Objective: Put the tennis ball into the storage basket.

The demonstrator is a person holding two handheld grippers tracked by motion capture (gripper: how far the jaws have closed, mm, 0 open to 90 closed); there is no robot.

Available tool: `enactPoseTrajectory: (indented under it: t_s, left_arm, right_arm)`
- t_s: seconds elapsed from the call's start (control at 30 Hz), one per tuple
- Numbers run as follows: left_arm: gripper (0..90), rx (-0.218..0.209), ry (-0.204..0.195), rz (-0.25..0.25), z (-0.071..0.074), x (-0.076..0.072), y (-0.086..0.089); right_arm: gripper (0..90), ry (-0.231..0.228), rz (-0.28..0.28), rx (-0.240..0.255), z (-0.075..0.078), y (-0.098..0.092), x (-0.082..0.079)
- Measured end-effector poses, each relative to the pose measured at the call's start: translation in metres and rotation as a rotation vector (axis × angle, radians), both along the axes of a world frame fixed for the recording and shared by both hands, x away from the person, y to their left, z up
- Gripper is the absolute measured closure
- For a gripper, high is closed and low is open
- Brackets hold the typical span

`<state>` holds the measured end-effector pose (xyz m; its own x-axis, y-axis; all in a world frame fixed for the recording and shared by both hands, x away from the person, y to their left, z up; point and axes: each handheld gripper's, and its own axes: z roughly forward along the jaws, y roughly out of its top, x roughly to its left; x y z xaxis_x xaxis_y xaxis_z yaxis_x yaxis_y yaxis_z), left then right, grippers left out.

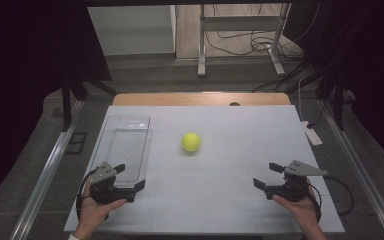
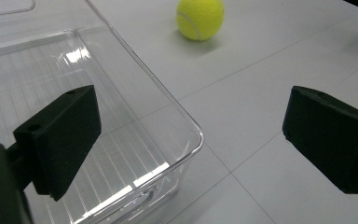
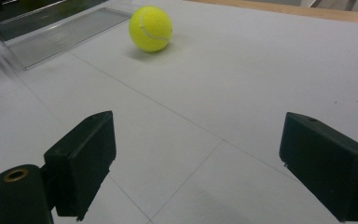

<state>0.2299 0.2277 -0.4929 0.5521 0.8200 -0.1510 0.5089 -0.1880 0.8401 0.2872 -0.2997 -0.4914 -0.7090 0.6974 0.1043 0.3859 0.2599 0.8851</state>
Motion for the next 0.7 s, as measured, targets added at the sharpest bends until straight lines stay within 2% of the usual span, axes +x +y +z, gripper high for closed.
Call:
enactPoseTrajectory:
  t_s: [0.43,0.7]
  left_arm:
    - [5.3,0.014,-0.003,-0.010,-0.0021,-0.0049,-0.0029]
    - [5.3,0.014,-0.010,-0.010,-0.0005,-0.0055,-0.0030]
  right_arm:
    - [11.8,-0.015,-0.014,-0.011,-0.0014,-0.0013,-0.0013]
    - [12.0,-0.005,-0.017,0.000,-0.0035,-0.0038,-0.0022]
